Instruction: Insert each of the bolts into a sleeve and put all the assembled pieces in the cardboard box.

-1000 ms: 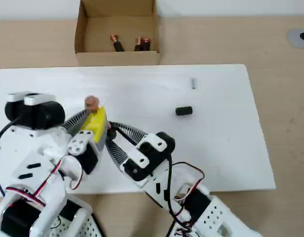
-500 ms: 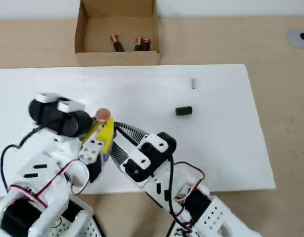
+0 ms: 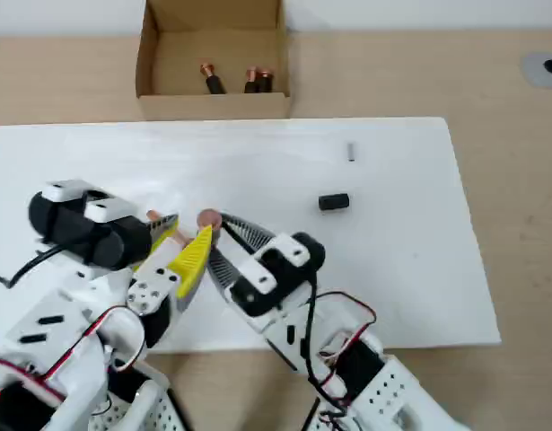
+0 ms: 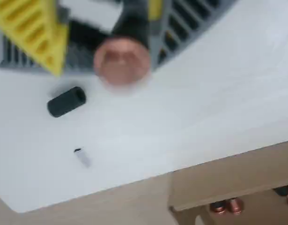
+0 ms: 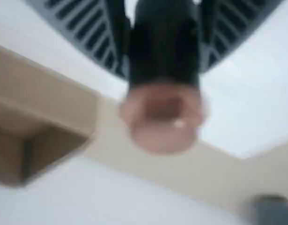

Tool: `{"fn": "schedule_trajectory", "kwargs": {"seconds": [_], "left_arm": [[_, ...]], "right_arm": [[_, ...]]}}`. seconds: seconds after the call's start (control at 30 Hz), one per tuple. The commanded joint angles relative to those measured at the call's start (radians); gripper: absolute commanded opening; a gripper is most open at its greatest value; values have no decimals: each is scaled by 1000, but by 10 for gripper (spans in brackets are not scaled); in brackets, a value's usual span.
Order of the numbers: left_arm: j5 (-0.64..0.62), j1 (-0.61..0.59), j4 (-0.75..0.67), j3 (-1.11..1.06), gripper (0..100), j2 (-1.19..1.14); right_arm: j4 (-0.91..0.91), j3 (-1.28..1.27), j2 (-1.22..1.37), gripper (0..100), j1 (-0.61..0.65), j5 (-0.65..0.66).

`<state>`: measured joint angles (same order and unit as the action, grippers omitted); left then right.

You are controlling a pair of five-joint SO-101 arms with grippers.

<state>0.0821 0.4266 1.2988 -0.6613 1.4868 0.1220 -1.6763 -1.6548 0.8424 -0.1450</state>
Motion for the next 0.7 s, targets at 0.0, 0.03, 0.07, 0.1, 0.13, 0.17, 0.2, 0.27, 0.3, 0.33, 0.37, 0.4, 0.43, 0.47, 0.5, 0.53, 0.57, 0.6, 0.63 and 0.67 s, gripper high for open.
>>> {"fn": "schedule_trajectory", "kwargs": {"seconds": [0.0, 0.03, 0.07, 0.1, 0.13, 0.17, 0.2, 0.27, 0.3, 0.33, 0.37, 0.4, 0.43, 0.47, 0.5, 0.53, 0.57, 0.6, 0.63, 0.67], "left_arm": [[-9, -18, 52, 75, 160, -8], [-9, -20, 68, 89, 160, -8], [-9, -20, 83, 104, 160, -8], [-9, -20, 98, 123, 160, -10], [-11, -20, 110, 143, 160, -10], [-11, -20, 123, 163, 160, -10], [-12, -20, 133, 183, 160, -12], [-12, -20, 160, 218, 157, -31], [-12, -20, 176, 233, 156, -48], [-15, -23, 190, 244, 156, -67], [-29, -38, 198, 255, 148, -88], [-46, -61, 201, 265, 133, -108], [-55, -92, 201, 272, 114, -130], [-55, -126, 198, 275, 95, -150], [-54, -161, 196, 276, 73, -171], [-54, -195, 196, 276, 50, -191], [-54, -226, 196, 273, 26, -208], [-54, -252, 196, 269, 7, -222], [-54, -275, 196, 269, 3, -232], [-54, -296, 201, 269, 7, -237]], "right_arm": [[-20, 15, -16, 9, -33, -8], [-20, 15, -15, 9, -33, -8], [-20, 15, -15, 9, -33, -8], [-20, 15, -15, 9, -33, -8], [-20, 15, -15, 9, -35, -8], [-20, 15, -15, 9, -44, -8], [-20, 21, -15, 9, -56, -8], [-20, 42, -13, 9, -88, -8], [-20, 58, -13, 9, -107, -8], [-20, 73, -12, 9, -122, -8], [-20, 90, -7, 9, -139, -8], [-20, 108, 7, 9, -156, -8], [-20, 131, 25, 9, -173, -8], [-20, 157, 53, 9, -189, -8], [-20, 189, 87, 9, -203, -8], [-20, 226, 127, 9, -217, -8], [-21, 266, 171, 9, -231, -8], [-23, 311, 222, 9, -243, -8], [-23, 358, 275, 9, -255, -8], [-23, 404, 335, 9, -265, -9]]}}
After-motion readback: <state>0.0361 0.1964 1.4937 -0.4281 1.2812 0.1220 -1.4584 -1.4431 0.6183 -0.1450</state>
